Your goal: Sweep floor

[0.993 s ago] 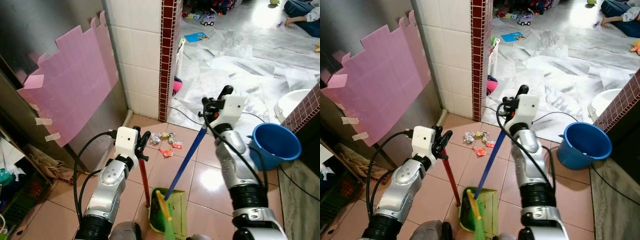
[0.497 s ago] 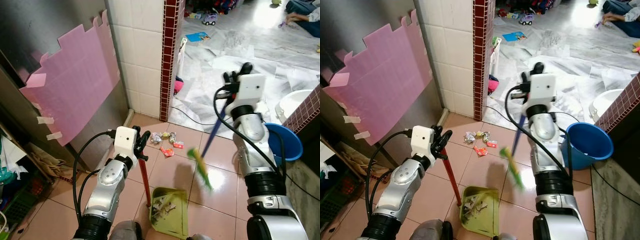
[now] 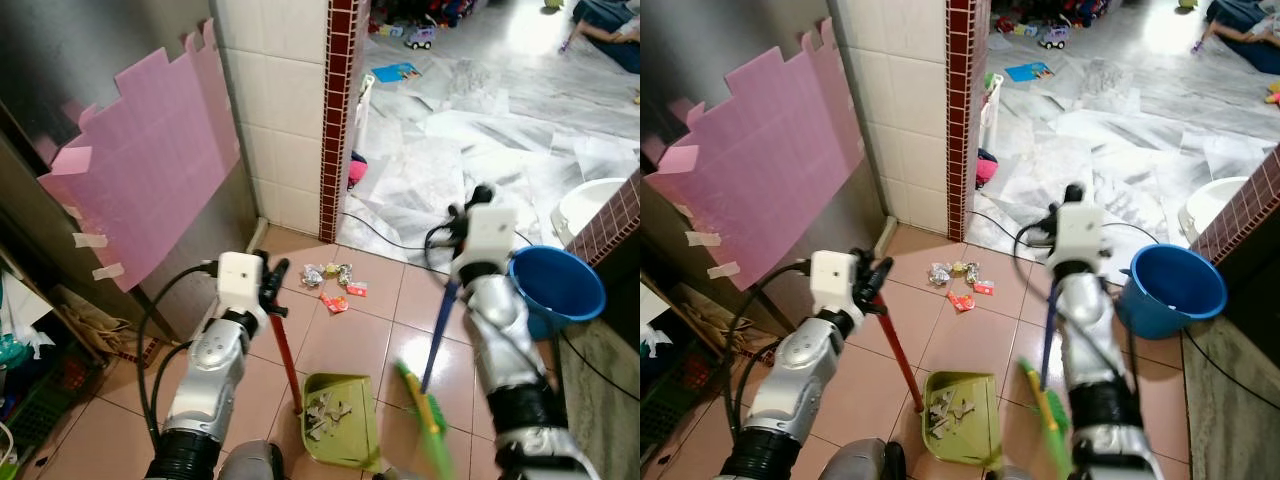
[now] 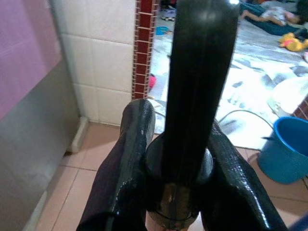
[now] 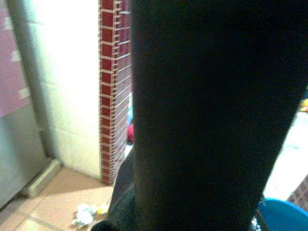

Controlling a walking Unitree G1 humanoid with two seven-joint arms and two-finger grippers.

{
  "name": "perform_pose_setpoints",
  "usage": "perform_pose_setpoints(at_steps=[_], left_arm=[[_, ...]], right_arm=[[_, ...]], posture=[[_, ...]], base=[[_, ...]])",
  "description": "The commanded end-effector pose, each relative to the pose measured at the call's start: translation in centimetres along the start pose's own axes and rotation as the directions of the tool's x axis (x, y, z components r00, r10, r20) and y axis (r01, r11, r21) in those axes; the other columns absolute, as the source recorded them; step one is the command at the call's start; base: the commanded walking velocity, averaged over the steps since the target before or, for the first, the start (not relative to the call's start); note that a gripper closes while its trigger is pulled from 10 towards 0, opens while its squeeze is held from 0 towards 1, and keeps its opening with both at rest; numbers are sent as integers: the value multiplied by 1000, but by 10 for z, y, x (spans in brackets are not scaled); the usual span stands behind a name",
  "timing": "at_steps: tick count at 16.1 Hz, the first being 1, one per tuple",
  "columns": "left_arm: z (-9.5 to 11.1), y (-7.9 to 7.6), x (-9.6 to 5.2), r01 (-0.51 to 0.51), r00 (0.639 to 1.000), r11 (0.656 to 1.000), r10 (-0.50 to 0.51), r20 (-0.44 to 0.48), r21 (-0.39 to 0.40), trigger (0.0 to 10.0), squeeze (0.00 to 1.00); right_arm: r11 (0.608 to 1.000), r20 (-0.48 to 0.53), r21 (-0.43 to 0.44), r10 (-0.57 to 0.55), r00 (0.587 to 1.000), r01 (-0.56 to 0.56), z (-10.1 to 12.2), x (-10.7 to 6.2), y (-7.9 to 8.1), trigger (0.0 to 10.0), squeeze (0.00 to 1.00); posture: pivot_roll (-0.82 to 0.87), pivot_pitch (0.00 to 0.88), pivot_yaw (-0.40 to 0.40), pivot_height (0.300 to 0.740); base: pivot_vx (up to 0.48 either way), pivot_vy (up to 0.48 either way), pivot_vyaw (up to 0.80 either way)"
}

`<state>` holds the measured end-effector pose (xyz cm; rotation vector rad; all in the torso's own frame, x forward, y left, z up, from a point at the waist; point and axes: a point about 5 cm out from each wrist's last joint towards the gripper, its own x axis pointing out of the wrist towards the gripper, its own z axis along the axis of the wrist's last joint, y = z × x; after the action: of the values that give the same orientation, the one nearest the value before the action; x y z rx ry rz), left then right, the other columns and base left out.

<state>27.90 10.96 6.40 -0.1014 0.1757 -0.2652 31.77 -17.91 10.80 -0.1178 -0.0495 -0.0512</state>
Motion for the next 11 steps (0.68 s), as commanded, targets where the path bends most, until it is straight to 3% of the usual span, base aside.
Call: perform_pose_setpoints(at_steps=[1,4,11], left_arm=[[8,0,1,-8,1000,1000,9,29,-26,10000,0],[11,-1,2,-11,999,999,12,36,-45,10000,0],[16,-3,3,-3,998,999,6,63,-50,10000,0]], right_arm=[[1000,61,15,2,998,-3,13,3,6,10000,0],[999,51,31,10,999,-12,13,5,11,10000,0],[999,52,2,-42,998,42,15,9,3,10000,0]], posture=[[14,0,17,740],[14,0,17,740],[12,0,17,740]], base=[[0,0,0],[0,0,-800],[0,0,-800]])
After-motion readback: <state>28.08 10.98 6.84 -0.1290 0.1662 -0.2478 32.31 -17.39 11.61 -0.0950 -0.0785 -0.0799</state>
